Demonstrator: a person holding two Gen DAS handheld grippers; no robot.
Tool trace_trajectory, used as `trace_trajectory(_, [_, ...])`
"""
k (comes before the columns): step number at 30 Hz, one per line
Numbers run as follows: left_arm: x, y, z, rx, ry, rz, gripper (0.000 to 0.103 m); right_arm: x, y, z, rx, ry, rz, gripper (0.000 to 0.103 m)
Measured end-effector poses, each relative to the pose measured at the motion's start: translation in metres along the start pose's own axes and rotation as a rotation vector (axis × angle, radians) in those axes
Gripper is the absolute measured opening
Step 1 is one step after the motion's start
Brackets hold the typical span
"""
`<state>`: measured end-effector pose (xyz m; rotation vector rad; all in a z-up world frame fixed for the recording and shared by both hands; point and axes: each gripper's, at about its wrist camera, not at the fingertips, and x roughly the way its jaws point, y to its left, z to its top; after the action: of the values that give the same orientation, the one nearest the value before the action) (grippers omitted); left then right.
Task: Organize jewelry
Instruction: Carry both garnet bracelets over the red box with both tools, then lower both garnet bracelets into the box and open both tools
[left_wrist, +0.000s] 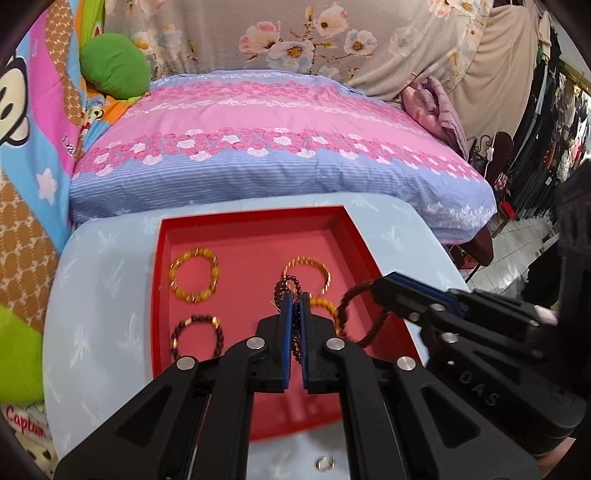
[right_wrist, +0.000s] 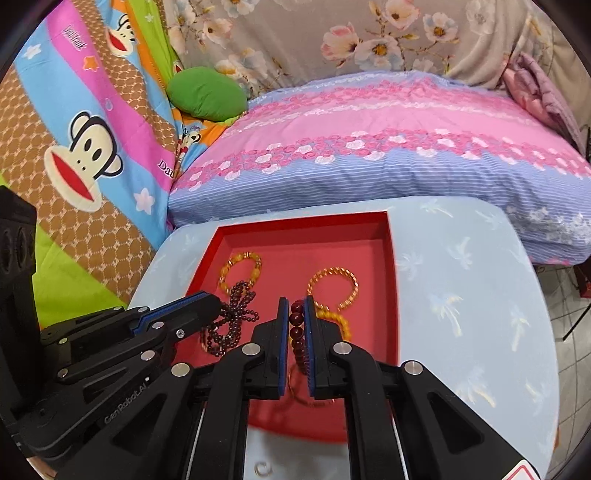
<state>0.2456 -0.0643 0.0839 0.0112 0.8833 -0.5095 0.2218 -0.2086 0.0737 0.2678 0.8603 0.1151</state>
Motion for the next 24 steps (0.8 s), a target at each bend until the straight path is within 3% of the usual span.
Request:
trace_trajectory(10, [0.074,0.035,0.034,-0.054,0.08,-0.034,0.003,0.079,-0.017,0.046,0.08,0.053,0.026,0.008])
trace_trajectory(16, [0.108,0.044,0.023,-0.01,0.157,0.058,0.004,0.112,-0.034,0.047,0.081,0.101,-0.051,0.008])
trace_trajectory(24, [0.117,0.051,0.013,-0.018,0.169,0.101,0.006,0.127,-0.045,0.042,0.08,0.144,-0.097,0.008])
